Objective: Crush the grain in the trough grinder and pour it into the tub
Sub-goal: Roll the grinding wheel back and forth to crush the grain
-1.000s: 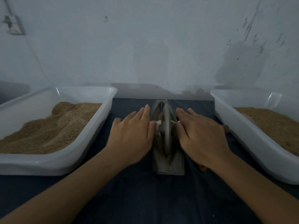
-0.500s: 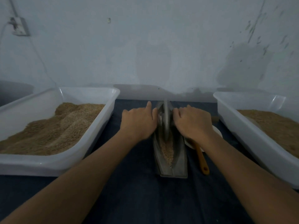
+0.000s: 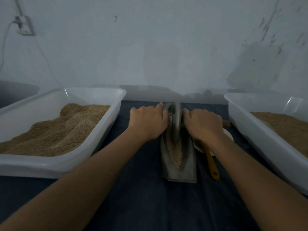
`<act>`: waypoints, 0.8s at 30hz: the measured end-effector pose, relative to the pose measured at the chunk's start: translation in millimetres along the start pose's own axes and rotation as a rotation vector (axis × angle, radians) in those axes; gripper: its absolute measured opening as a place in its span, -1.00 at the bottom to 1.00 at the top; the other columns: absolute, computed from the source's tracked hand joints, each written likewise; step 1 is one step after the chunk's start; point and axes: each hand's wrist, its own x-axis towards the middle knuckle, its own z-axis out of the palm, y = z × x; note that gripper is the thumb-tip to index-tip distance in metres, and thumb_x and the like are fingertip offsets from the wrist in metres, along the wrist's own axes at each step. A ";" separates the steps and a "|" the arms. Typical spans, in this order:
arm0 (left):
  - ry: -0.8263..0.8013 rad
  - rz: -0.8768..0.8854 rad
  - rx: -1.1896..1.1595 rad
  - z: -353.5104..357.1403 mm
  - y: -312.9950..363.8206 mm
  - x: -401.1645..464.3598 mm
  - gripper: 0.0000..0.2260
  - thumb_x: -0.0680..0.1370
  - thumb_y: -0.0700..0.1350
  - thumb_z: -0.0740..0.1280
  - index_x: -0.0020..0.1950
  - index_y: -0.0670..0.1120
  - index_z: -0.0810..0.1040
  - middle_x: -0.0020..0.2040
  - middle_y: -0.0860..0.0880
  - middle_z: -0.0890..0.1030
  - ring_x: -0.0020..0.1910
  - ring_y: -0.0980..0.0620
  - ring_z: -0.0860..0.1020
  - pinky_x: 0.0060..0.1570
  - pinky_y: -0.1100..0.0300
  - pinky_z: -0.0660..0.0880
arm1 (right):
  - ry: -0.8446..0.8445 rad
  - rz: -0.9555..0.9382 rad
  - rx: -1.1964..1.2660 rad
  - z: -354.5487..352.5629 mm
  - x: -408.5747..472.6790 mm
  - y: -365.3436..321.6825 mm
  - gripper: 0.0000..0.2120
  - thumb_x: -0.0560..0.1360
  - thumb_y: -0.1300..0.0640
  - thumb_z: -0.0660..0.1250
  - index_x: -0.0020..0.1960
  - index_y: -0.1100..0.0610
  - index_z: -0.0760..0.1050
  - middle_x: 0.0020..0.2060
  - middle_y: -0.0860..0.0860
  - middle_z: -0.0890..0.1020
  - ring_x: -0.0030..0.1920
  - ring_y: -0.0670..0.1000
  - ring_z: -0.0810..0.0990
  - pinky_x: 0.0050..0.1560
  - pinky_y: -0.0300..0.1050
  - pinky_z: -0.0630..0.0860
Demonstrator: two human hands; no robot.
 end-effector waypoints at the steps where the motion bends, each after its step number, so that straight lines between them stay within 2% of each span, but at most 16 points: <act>1: -0.035 -0.012 0.015 1.2 0.4 11.4 -0.50 0.67 0.14 -0.09 0.45 0.01 0.45 0.19 -0.13 0.66 0.09 -0.22 0.62 -0.03 -0.11 0.36 | -0.008 0.033 -0.002 3.6 8.2 -0.2 -0.46 0.67 -0.16 -0.11 -0.31 0.05 0.41 -0.36 -0.02 0.42 -0.29 0.08 0.40 -0.16 0.02 0.27; 3: -0.095 -0.025 0.024 2.6 0.1 26.6 -0.50 0.66 0.13 -0.09 0.42 0.03 0.49 0.22 -0.15 0.65 0.13 -0.23 0.60 0.03 -0.14 0.39 | -0.015 0.060 -0.017 8.3 17.0 -1.1 -0.50 0.67 -0.15 -0.12 -0.29 0.03 0.37 -0.34 0.00 0.38 -0.25 0.11 0.37 -0.13 0.03 0.27; 6: -0.081 -0.010 -0.007 2.6 -1.8 20.5 -0.50 0.68 0.13 -0.09 0.46 0.02 0.46 0.23 -0.13 0.65 0.13 -0.22 0.60 -0.03 -0.11 0.35 | 0.017 0.006 -0.016 4.2 7.0 -2.7 -0.48 0.69 -0.10 -0.11 -0.24 0.06 0.46 -0.21 0.06 0.59 -0.18 0.14 0.48 -0.12 0.04 0.34; 7: -0.051 0.003 -0.017 2.1 -2.2 10.4 -0.49 0.69 0.14 -0.10 0.51 0.02 0.40 0.22 -0.12 0.66 0.11 -0.22 0.61 -0.04 -0.10 0.35 | 0.019 -0.022 -0.004 0.0 -1.3 -3.1 -0.48 0.70 -0.09 -0.12 -0.14 0.07 0.54 -0.09 0.08 0.66 -0.05 0.16 0.56 -0.04 0.07 0.41; 8: -0.011 0.021 -0.021 1.6 -2.9 -2.8 -0.48 0.70 0.15 -0.11 0.58 0.02 0.33 0.23 -0.10 0.65 0.10 -0.20 0.61 -0.03 -0.10 0.37 | 0.011 -0.054 0.002 -3.9 -11.7 -2.5 -0.47 0.71 -0.09 -0.13 0.05 0.08 0.60 0.09 0.08 0.68 0.16 0.16 0.58 0.12 0.10 0.46; 9: 0.040 0.047 -0.022 0.7 -3.2 -18.2 -0.47 0.70 0.16 -0.12 0.62 0.03 0.27 0.26 -0.06 0.64 0.10 -0.18 0.62 -0.01 -0.10 0.40 | 0.000 -0.083 0.008 -7.2 -23.5 -0.5 -0.45 0.71 -0.10 -0.14 0.30 0.09 0.56 0.29 0.06 0.62 0.36 0.13 0.51 0.30 0.10 0.42; 10: 0.093 0.077 -0.020 -1.3 -3.4 -34.6 -0.46 0.71 0.17 -0.14 0.64 0.04 0.22 0.28 -0.02 0.63 0.08 -0.15 0.62 0.00 -0.09 0.42 | -0.012 -0.107 0.017 -11.4 -36.6 2.4 -0.42 0.71 -0.14 -0.16 0.49 0.09 0.44 0.44 0.03 0.52 0.49 0.08 0.40 0.44 0.07 0.32; 12: 0.173 0.136 -0.027 -8.7 -2.8 -64.2 -0.46 0.72 0.18 -0.17 0.65 0.06 0.19 0.30 0.04 0.61 0.07 -0.07 0.61 0.00 -0.07 0.44 | -0.013 -0.137 0.054 -21.1 -65.0 8.6 -0.36 0.67 -0.21 -0.19 0.61 0.03 0.26 0.55 -0.06 0.38 0.58 -0.02 0.26 0.51 -0.03 0.21; 15: 0.237 0.174 -0.011 -17.8 4.2 -81.5 -0.47 0.73 0.17 -0.13 0.65 0.04 0.21 0.48 0.01 0.51 0.29 -0.03 0.56 0.20 -0.14 0.43 | -0.026 -0.102 0.159 -29.3 -93.7 18.0 -0.34 0.61 -0.28 -0.19 0.62 -0.08 0.23 0.54 -0.13 0.38 0.55 -0.09 0.27 0.42 -0.08 0.27; 17: 0.214 0.151 0.014 -19.9 10.1 -77.5 -0.46 0.71 0.16 -0.13 0.65 0.02 0.25 0.51 -0.02 0.49 0.33 -0.04 0.55 0.26 -0.16 0.40 | -0.024 -0.055 0.185 -28.7 -92.9 19.3 -0.36 0.61 -0.28 -0.17 0.60 -0.12 0.28 0.46 -0.12 0.49 0.45 -0.06 0.42 0.20 -0.07 0.37; 18: 0.184 0.136 0.003 -20.1 10.6 -72.5 -0.44 0.70 0.17 -0.13 0.64 0.02 0.26 0.50 -0.02 0.50 0.33 -0.05 0.56 0.25 -0.15 0.41 | -0.018 -0.053 0.161 -28.5 -87.9 16.4 -0.36 0.62 -0.27 -0.17 0.59 -0.11 0.30 0.44 -0.09 0.52 0.43 -0.03 0.45 0.17 -0.05 0.39; 21: 0.059 0.085 -0.058 -12.0 1.3 -47.6 -0.40 0.67 0.21 -0.17 0.64 0.03 0.24 0.45 -0.03 0.54 0.26 -0.11 0.61 0.13 -0.12 0.45 | -0.022 -0.116 0.060 -21.7 -56.8 4.8 -0.35 0.64 -0.21 -0.18 0.56 0.01 0.35 0.48 -0.02 0.48 0.53 0.03 0.37 0.43 0.05 0.34; 22: 0.012 0.056 -0.072 -7.5 -3.0 -37.3 -0.39 0.67 0.23 -0.18 0.65 0.03 0.22 0.41 -0.05 0.58 0.23 -0.15 0.62 0.08 -0.12 0.46 | -0.036 -0.129 0.028 -17.2 -41.0 2.4 -0.36 0.65 -0.19 -0.18 0.52 0.04 0.41 0.46 0.00 0.50 0.52 0.06 0.38 0.46 0.08 0.32; 23: -0.029 0.014 -0.083 -3.1 -6.0 -26.2 -0.40 0.67 0.23 -0.17 0.65 0.04 0.21 0.35 -0.07 0.62 0.19 -0.19 0.62 0.03 -0.11 0.44 | -0.044 -0.122 -0.003 -12.6 -24.1 -0.2 -0.39 0.67 -0.16 -0.17 0.41 0.05 0.51 0.39 0.03 0.57 0.46 0.10 0.45 0.41 0.10 0.35; 24: -0.060 -0.035 -0.093 0.6 -7.0 -13.6 -0.42 0.68 0.23 -0.15 0.65 0.06 0.21 0.28 -0.11 0.64 0.16 -0.23 0.61 -0.01 -0.10 0.40 | -0.043 -0.097 -0.034 -8.5 -7.6 -2.6 -0.42 0.67 -0.15 -0.15 0.23 0.05 0.60 0.27 0.08 0.64 0.33 0.14 0.54 0.27 0.11 0.40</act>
